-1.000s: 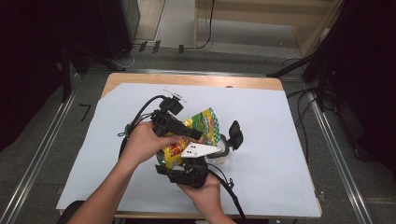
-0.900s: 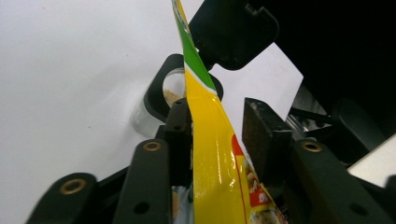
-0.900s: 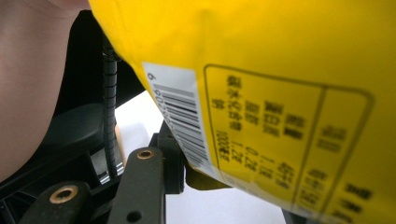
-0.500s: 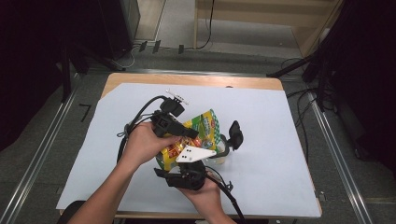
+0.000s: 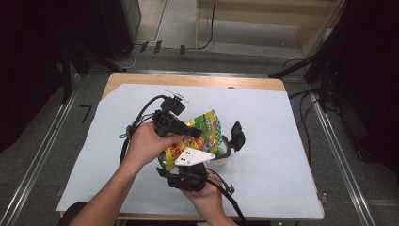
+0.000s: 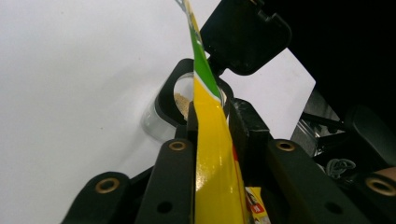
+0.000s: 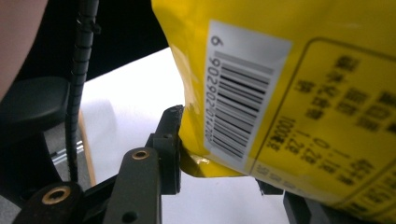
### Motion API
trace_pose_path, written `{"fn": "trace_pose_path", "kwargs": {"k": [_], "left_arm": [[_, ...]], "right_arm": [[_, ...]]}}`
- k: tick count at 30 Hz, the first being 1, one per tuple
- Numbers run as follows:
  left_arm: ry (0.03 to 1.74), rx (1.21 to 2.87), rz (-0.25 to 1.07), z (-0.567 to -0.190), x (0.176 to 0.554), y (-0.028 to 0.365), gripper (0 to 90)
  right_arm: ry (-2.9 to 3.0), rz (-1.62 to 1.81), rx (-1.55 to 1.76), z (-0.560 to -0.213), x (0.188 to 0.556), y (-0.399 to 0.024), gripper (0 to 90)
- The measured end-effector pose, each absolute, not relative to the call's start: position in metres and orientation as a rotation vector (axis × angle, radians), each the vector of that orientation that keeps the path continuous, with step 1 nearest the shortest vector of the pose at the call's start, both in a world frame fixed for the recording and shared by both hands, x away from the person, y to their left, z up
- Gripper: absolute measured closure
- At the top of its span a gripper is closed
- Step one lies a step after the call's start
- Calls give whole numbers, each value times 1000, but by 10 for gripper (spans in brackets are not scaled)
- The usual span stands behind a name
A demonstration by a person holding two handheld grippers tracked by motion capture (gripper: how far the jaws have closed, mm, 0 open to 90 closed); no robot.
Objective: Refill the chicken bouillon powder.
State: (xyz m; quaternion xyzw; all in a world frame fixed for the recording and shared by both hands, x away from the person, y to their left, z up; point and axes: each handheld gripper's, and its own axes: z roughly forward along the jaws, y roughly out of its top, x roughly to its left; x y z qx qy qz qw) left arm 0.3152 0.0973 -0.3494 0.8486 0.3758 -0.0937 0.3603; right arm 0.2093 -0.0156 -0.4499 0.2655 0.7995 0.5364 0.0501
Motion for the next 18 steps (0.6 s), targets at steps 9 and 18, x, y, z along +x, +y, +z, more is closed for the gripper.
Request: {"fn": "trace_pose_path", "kwargs": {"k": [9,18], "left_arm": [[937,2157,-217,-344,313,101,672],[934,2163,-196,-342,313,101,676]], "right_arm": [[2420,1706,846,-448,212,-18,616],[2420,1715,863,-447,215,-19,619]]}}
